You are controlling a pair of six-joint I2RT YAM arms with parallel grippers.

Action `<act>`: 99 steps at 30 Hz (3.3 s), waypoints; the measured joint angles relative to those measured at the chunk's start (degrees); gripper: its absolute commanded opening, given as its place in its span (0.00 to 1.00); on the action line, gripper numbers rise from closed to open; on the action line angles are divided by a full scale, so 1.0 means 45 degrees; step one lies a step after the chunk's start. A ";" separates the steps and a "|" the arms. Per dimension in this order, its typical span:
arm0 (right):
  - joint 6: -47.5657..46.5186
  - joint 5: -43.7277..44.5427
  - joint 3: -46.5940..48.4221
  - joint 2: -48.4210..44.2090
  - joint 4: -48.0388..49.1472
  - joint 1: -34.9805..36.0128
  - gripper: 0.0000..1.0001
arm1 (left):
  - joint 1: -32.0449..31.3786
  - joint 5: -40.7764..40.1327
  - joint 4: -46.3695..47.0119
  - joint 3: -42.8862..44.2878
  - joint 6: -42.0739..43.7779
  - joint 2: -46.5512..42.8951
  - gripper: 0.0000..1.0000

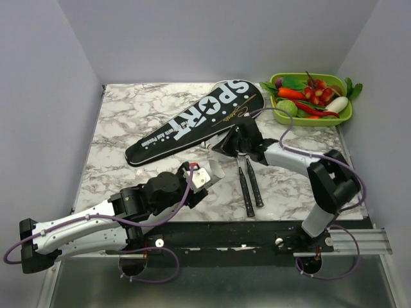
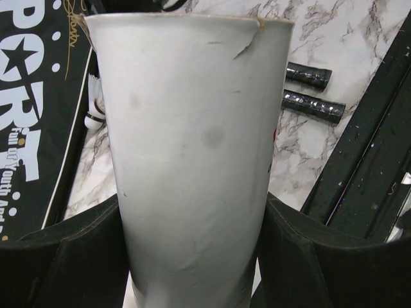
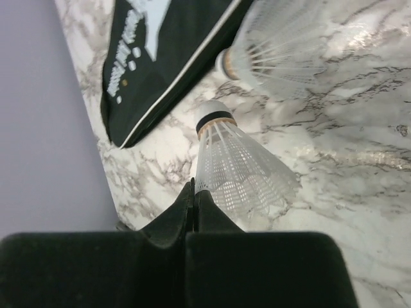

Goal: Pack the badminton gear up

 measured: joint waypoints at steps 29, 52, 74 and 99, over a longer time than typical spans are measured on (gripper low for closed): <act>-1.0812 -0.4469 0.1889 -1.1463 -1.2172 0.0000 0.01 | 0.0000 0.3366 0.0282 0.0000 0.0398 0.1681 0.00; -1.0239 -0.6329 0.1433 -0.9991 -1.1846 0.2040 0.00 | -0.0325 0.3920 0.0155 0.0000 0.0408 0.1263 0.00; -0.6970 -0.7077 -0.2448 -0.8966 -0.4347 0.3327 0.07 | -0.0355 0.3954 -0.0073 0.0000 0.0437 0.0899 0.00; -0.8058 -0.1647 -0.0563 -1.2172 -0.8194 0.3410 0.55 | -0.0437 0.4148 0.0029 -0.0005 0.0457 0.1200 0.00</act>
